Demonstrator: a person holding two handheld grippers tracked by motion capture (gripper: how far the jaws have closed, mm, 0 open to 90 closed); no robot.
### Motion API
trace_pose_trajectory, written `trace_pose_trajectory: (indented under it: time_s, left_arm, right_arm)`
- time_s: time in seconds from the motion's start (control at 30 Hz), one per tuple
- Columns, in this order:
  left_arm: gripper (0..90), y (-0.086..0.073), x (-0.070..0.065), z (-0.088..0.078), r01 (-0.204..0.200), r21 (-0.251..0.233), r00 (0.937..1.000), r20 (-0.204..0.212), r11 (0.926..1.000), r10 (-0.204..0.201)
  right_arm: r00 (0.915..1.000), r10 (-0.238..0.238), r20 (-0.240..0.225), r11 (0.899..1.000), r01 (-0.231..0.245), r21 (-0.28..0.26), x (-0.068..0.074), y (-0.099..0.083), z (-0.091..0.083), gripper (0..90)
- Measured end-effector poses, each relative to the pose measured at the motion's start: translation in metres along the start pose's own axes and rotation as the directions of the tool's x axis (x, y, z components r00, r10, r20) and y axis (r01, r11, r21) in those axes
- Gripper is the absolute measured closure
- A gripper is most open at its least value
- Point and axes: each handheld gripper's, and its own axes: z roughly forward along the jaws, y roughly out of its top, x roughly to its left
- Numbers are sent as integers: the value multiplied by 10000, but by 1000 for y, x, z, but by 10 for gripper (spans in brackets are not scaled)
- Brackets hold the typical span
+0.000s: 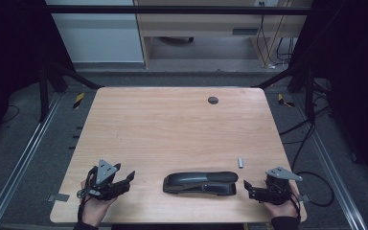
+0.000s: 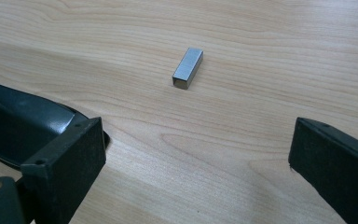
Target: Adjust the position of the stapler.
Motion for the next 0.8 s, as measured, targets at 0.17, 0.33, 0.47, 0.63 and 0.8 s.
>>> trace_pose_trajectory:
  time_s: [0.17,0.33,0.47,0.63,0.8]
  left_arm:
    - [390,8,-12,-3,-430,-121,9988,207,9990,433]
    - [393,16,-23,-3,-673,-272,9968,421,9974,685]
    - [393,23,-32,-3,-926,-393,9939,566,9949,948]
    - [395,29,-44,-3,-1271,-393,9884,785,9911,1299]
    - [404,38,-55,-5,-1600,-499,9813,999,9859,1643]
  right_arm:
    - [9995,-308,73,9995,307,35,-3,0,3,43]
    - [9995,-251,182,9997,250,44,-8,0,5,34]
    - [9982,-443,415,9990,442,34,-13,-2,11,22]
    - [9970,-461,616,9984,440,341,-16,-3,18,16]
    - [9960,-478,751,9978,441,494,-19,-4,21,15]
